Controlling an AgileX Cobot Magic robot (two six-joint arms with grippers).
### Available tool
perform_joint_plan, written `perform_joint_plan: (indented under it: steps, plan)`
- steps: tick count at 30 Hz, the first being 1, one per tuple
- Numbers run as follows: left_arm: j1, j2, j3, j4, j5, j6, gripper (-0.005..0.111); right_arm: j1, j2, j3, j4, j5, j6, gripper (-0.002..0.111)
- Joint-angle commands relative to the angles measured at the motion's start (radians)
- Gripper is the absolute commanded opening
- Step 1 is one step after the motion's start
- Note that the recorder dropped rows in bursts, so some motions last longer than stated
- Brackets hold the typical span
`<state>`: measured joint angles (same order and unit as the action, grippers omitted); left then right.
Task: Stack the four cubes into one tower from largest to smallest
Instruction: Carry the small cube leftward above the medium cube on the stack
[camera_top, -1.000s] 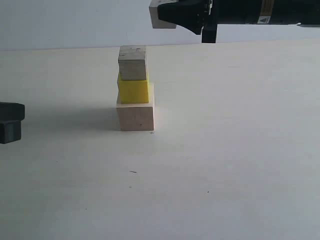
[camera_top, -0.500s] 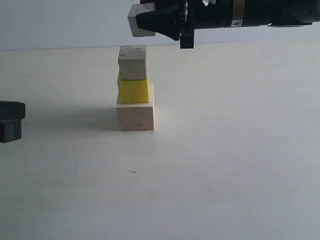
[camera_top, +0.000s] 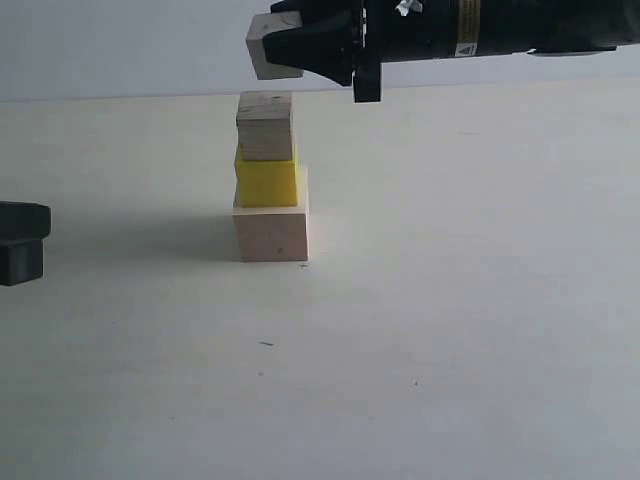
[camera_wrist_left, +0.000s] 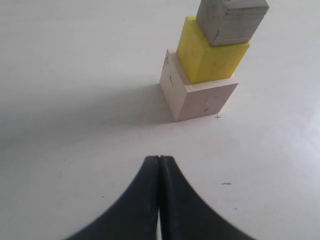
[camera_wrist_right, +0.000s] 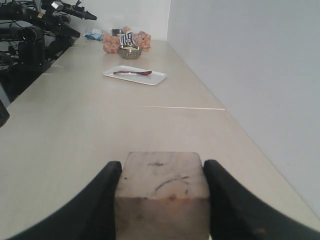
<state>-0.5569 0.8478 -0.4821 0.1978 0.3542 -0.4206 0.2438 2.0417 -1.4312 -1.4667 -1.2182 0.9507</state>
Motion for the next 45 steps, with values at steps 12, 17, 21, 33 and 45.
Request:
perform_joint_plan:
  steps: [12, 17, 21, 33, 45]
  plan:
    - [-0.001, 0.003, 0.004, 0.028, -0.013, -0.003, 0.0, 0.033, -0.002, -0.011, -0.007, -0.003, -0.007, 0.0]
    - [-0.001, 0.003, 0.004, 0.033, -0.015, -0.003, 0.0, 0.047, -0.002, -0.011, -0.019, 0.018, -0.007, 0.0]
    - [-0.001, 0.003, 0.004, 0.033, -0.015, -0.003, 0.0, 0.047, -0.002, -0.011, 0.001, 0.021, -0.007, 0.0]
    - [-0.001, 0.003, 0.004, 0.033, -0.015, -0.003, 0.0, 0.047, -0.002, -0.012, 0.016, 0.061, -0.007, 0.0]
    - [-0.001, 0.003, 0.004, 0.033, -0.015, -0.003, 0.0, 0.077, -0.002, -0.015, 0.025, 0.076, -0.007, 0.0]
